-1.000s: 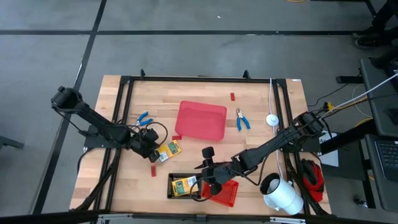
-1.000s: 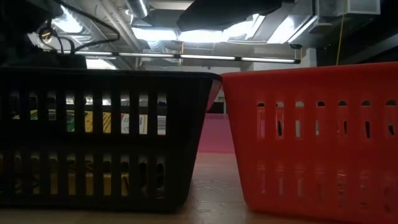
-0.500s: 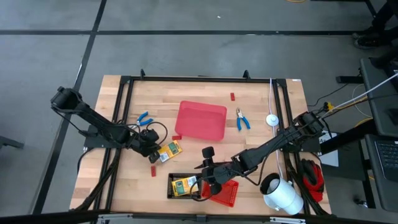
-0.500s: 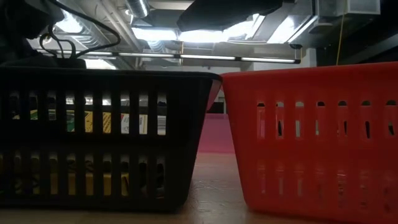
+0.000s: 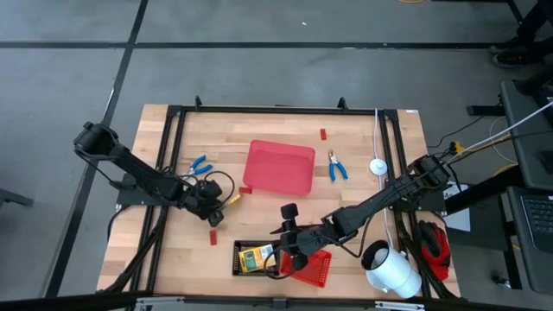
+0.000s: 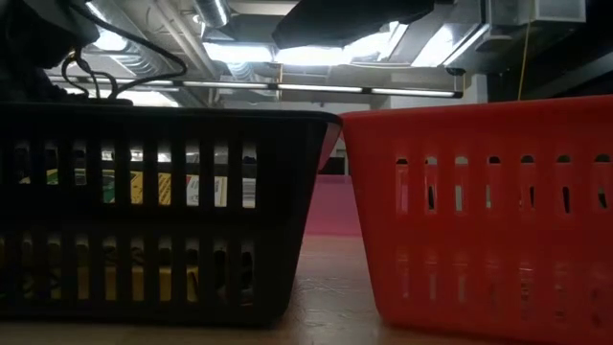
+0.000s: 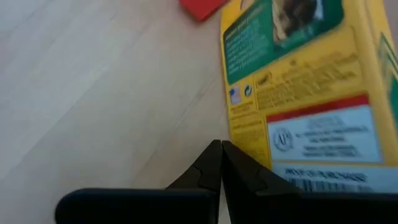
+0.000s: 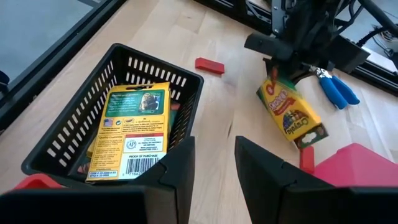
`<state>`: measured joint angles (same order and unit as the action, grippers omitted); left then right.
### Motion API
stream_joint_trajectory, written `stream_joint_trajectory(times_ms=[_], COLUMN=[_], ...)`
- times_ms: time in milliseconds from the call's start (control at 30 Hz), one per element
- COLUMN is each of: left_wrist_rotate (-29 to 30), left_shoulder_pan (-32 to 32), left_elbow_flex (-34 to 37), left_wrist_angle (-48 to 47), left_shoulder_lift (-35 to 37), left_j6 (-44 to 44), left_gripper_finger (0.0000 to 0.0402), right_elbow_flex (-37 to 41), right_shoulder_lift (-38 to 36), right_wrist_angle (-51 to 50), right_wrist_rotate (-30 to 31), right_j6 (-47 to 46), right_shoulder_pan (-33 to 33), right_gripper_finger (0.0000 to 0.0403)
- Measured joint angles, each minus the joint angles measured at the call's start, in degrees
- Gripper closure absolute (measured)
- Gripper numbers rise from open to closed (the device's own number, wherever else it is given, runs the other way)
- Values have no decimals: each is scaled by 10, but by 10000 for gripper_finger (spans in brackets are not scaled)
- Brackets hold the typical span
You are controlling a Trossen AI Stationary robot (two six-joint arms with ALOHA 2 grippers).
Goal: Pick & Place School Supplies
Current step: Put the crayon box into the black bin
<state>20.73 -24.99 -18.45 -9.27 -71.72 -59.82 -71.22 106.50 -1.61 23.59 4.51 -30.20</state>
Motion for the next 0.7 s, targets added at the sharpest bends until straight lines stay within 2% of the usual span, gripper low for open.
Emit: stream_joint_trajectory(times_ms=[333, 533, 700], left_wrist_rotate=[5, 13, 0], left_shoulder_pan=[0, 0, 3], left_elbow_flex=[0, 6, 5], left_wrist_angle=[37, 16, 41], left_shoulder_lift=[-32, 22, 59], left_j6=[5, 38, 58], left_gripper_finger=[396, 396, 396], right_elbow_flex=[0, 0, 0], right_shoulder_lift=[0, 0, 0], right_wrist_angle=[4, 6, 18], right_wrist_rotate=[-5, -29, -50], right_j6=[22, 23, 30], right_shoulder_pan=[15, 29, 33], right_gripper_finger=[284, 284, 284])
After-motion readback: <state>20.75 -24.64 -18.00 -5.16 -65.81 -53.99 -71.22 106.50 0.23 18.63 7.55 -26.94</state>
